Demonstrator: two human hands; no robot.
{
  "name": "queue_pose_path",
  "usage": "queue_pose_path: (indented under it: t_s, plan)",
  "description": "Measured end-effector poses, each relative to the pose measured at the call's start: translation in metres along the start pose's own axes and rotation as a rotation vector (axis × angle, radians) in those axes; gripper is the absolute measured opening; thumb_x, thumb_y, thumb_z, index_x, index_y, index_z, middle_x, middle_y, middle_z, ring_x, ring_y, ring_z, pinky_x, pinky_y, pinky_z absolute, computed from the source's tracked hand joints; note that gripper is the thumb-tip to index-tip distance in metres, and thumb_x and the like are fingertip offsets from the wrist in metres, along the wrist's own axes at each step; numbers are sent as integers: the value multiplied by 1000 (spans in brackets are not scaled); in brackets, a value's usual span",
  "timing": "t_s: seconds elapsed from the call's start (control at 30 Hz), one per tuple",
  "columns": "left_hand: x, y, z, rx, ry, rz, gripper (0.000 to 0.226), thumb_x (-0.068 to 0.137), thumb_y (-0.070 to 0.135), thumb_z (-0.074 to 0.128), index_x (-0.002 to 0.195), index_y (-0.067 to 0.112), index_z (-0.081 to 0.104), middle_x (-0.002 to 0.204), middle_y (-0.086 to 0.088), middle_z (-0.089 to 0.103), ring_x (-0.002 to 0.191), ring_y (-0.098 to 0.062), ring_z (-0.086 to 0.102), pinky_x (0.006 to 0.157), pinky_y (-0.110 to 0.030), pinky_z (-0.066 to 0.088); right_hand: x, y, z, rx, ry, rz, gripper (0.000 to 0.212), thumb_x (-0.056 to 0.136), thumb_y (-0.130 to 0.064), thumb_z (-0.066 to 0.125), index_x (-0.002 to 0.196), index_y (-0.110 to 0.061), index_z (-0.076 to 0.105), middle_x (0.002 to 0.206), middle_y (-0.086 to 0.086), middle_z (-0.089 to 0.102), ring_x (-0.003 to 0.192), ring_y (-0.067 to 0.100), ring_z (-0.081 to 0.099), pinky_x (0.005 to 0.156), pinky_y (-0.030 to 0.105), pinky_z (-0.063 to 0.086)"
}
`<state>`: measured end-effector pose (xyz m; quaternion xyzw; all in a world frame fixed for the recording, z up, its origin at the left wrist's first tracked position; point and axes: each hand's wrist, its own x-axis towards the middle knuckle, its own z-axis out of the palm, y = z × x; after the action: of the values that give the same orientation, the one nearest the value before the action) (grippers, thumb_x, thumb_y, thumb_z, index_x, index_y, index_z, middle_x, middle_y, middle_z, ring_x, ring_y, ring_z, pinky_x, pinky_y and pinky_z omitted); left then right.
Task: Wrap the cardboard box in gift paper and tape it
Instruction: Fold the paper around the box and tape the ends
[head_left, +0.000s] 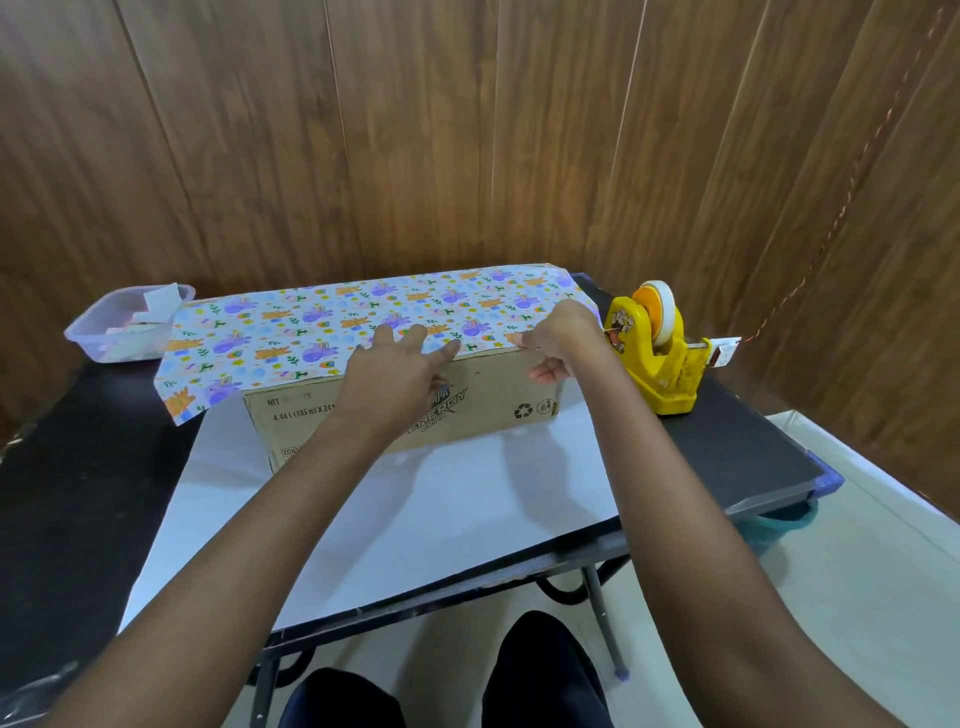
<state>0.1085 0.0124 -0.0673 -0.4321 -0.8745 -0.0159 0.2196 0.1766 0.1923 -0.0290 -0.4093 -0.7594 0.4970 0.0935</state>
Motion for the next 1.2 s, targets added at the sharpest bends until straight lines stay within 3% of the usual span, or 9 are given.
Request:
queue_pose_path:
  t_s: [0.1,0.23,0.5,0.57,0.63,0.73,0.87,1.0,1.2]
  plan:
    - [-1,-1,2,-5,16,8,48,95,38,47,141,34,36,125,-7,48,109,-35,44,71,-38,43,-3,17,-5,126,-40,-119,39,85,-6,68,111,-3,39,64,17,51,35,17,56,38,25,48]
    - [-1,-1,2,26,16,15,49,96,39,44,143,36,32,125,-5,47,109,-32,43,66,-34,37,0,36,-4,229,34,-291,38,80,1,69,89,-12,35,53,13,51,26,14,44,35,21,38]
    - [-2,-4,2,-29,75,67,47,86,33,64,132,29,53,105,-10,58,91,-36,52,55,-32,36,-1,66,-5,5,115,-568,27,81,-5,67,94,-15,45,51,-2,54,35,14,42,35,18,33]
    - [-3,-5,4,-27,84,99,47,78,29,74,123,25,61,93,-12,60,80,-36,54,49,-30,35,0,72,-17,35,173,-546,28,80,-7,69,96,-17,48,61,5,54,41,11,47,43,22,38]
    - [-2,-5,6,-16,103,100,47,76,27,76,121,23,63,90,-12,61,78,-37,55,49,-29,33,5,77,-43,81,390,-510,20,82,-15,68,96,-10,55,75,6,58,63,15,54,58,28,40]
    - [-1,-6,8,-17,125,97,48,74,25,77,120,21,64,88,-11,61,76,-36,54,49,-28,32,18,85,-91,-252,691,-271,34,91,-32,57,111,-4,59,115,12,56,110,26,49,81,35,40]
    - [-1,-8,9,-10,135,81,50,71,26,80,117,17,65,86,-9,62,73,-35,54,48,-25,30,35,81,-128,-399,480,44,45,95,-37,51,119,1,57,127,16,54,126,34,39,95,42,40]
    - [-1,-8,11,24,170,88,51,66,26,83,113,16,67,83,-8,62,68,-33,55,47,-22,28,32,69,-140,-325,337,68,39,91,-20,60,120,6,54,126,20,55,115,35,53,88,39,45]
    - [-1,-8,12,26,208,90,52,63,25,85,111,16,68,81,-7,63,66,-33,56,46,-21,28,17,58,-151,-56,374,24,35,92,-11,58,123,4,55,128,18,55,118,31,53,87,37,43]
